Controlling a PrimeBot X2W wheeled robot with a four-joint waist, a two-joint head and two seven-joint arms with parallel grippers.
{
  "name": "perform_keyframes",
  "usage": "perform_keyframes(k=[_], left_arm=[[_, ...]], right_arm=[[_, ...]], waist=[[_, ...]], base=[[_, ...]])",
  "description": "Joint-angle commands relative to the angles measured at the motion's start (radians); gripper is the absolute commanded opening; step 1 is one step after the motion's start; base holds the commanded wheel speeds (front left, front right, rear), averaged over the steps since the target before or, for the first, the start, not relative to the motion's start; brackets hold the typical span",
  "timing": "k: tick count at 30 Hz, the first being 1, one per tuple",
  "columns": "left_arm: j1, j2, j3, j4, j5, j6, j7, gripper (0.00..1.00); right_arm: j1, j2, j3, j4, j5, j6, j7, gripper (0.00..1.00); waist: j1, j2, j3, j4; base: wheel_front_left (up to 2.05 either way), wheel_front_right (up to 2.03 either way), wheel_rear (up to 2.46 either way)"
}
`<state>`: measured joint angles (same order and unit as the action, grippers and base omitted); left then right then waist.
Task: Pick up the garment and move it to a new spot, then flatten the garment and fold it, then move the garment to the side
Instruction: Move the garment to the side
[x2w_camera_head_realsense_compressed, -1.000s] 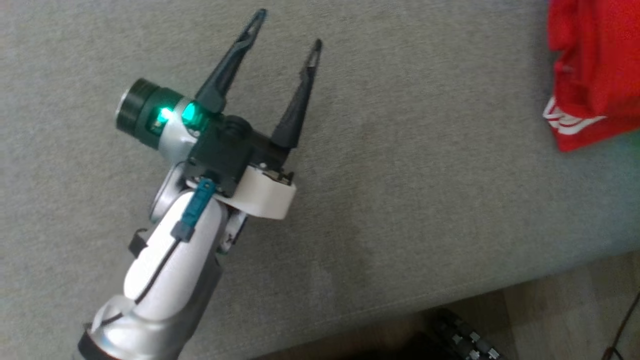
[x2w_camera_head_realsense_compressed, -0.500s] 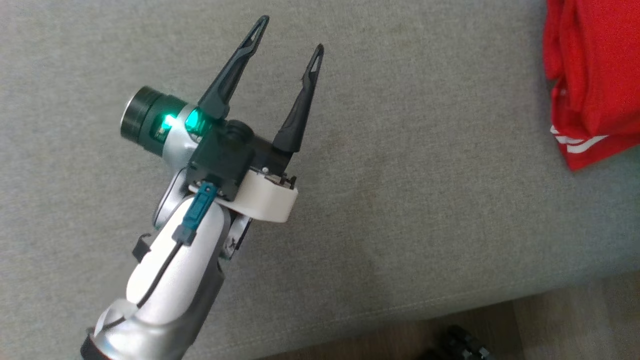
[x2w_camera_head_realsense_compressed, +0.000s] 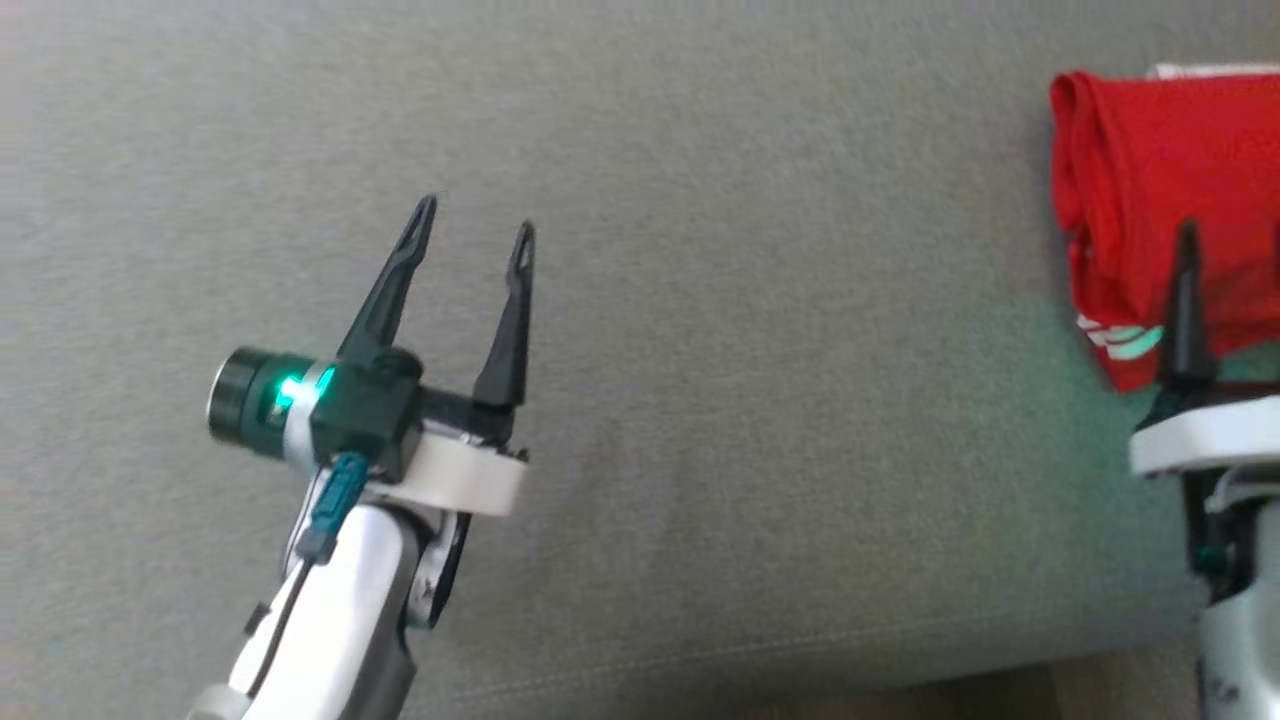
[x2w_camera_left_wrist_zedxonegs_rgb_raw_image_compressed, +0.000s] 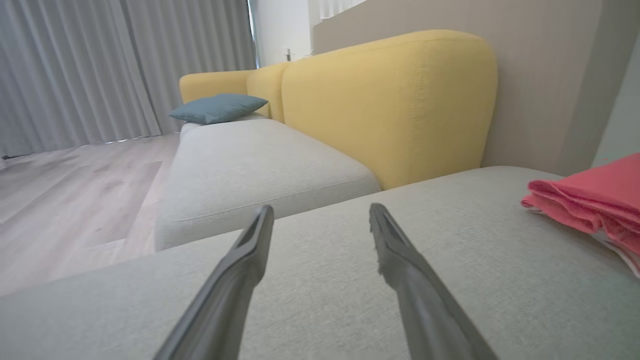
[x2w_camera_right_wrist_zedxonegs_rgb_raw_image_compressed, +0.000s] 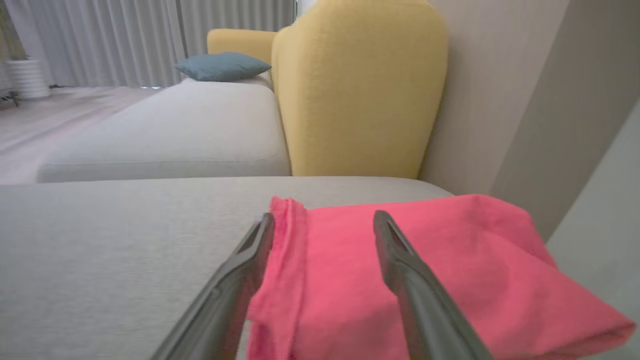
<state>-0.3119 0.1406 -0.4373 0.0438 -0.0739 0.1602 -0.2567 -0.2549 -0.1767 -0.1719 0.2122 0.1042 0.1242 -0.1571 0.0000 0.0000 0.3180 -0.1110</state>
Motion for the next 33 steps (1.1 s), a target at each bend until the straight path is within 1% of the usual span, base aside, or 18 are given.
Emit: perform_keyframes(k=[1,2,6,14,22,33], left_arm=[[0.003,0.021,0.048,-0.027,-0.011,0.013,-0.005,1.00],[0.027,0.024,0.063,-0.023,-0.021,0.021,-0.005,1.00],[0.071,0.031,0.096,-0.013,-0.041,0.039,-0.005,1.00],[0.150,0.047,0.157,0.018,-0.080,0.063,-0.005,1.00],[0.213,0.060,0.175,0.035,-0.115,0.043,-0.005,1.00],[0.269,0.079,0.165,0.061,-0.135,0.029,0.002,1.00]], right_arm=[[0.013,0.009,0.033,-0.072,0.013,0.007,0.016,1.00],[0.041,0.029,0.053,-0.111,0.029,0.007,0.027,1.00],[0.084,0.056,0.111,-0.167,0.046,0.007,0.050,1.00],[0.139,0.094,0.194,-0.211,0.061,0.007,0.060,1.00],[0.208,0.112,0.201,-0.222,0.055,0.007,0.063,1.00],[0.289,0.124,0.197,-0.244,0.051,0.007,0.073,1.00]], waist=[[0.0000,0.0000,-0.042,0.041],[0.0000,0.0000,-0.058,0.061],[0.0000,0.0000,-0.086,0.101],[0.0000,0.0000,-0.138,0.151],[0.0000,0.0000,-0.205,0.155],[0.0000,0.0000,-0.277,0.141]], base=[[0.00,0.00,0.00],[0.00,0.00,0.00],[0.00,0.00,0.00],[0.00,0.00,0.00],[0.00,0.00,0.00],[0.00,0.00,0.00]])
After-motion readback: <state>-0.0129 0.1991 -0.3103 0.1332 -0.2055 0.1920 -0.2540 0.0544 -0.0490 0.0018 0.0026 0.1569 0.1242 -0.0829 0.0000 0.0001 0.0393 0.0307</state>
